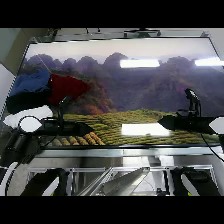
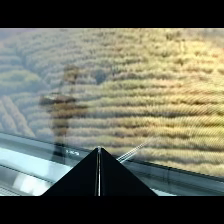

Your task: Fold the shirts.

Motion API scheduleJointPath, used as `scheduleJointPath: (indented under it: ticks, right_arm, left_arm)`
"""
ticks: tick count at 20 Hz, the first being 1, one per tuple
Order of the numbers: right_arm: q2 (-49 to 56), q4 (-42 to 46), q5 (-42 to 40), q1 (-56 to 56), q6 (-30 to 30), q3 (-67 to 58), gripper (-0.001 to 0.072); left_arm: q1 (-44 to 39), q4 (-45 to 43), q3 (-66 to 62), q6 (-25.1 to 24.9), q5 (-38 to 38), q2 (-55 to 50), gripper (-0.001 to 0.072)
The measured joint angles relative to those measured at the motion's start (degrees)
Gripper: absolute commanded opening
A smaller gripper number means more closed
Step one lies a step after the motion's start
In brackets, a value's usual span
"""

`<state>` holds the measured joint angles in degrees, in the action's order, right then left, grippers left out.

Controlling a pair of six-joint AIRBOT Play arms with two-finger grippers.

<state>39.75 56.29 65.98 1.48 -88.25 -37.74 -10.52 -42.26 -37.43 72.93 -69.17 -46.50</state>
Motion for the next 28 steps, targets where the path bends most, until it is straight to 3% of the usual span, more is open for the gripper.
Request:
scheduleJointPath:
  ticks: [7, 8, 9, 10, 12, 14, 15, 21, 28]
  right_arm:
    - [0.9, 0.0, -2.1, 0.0, 0.0, 0.0, 0.0021]
    - [1.2, 0.0, -2.2, 0.0, 0.0, 0.0, 0.0021]
    - [1.4, 0.0, -2.4, 0.0, 0.0, 0.0, 0.0021]
    - [1.7, 0.0, -2.4, 0.0, 0.0, 0.0, 0.0027]
    - [2.1, 0.0, -2.6, 0.0, 0.0, 0.0, 0.0049]
    - [2.3, 0.0, -2.7, 0.0, 0.0, 0.0, 0.0483]
    - [2.4, 0.0, -2.7, 0.0, 0.0, 0.0, 0.0568]
    - [2.7, 1.7, -3.2, 0.0, 0.0, 0.0, 0.0576]
    - [2.8, 3.8, -5.4, 0.0, 0.0, 0.0, 0.0575]
  left_arm:
    - [0.0, 0.3, 0.0, 0.0, 9.2, 0.0, 0.0024]
    - [0.3, 0.3, -0.2, 0.0, 11.1, 0.0, 0.0141]
    - [0.9, -0.2, -0.7, -0.1, 13.1, -0.2, 0.0491]
    - [2.1, -1.4, -1.8, -0.6, 15.2, -0.7, 0.0709]
    - [5.9, -4.9, -5.6, -1.7, 19.7, -3.2, 0.0707]
    - [10.8, -8.9, -11.1, -2.5, 22.8, -7.4, 0.0707]
    - [13.8, -11.0, -14.5, -2.8, 23.8, -10.3, 0.0707]
    - [27.5, -16.7, -30.3, -3.5, 24.0, -29.8, 0.0707]
    - [29.1, -17.8, -40.1, -5.5, 21.4, -49.6, 0.0704]
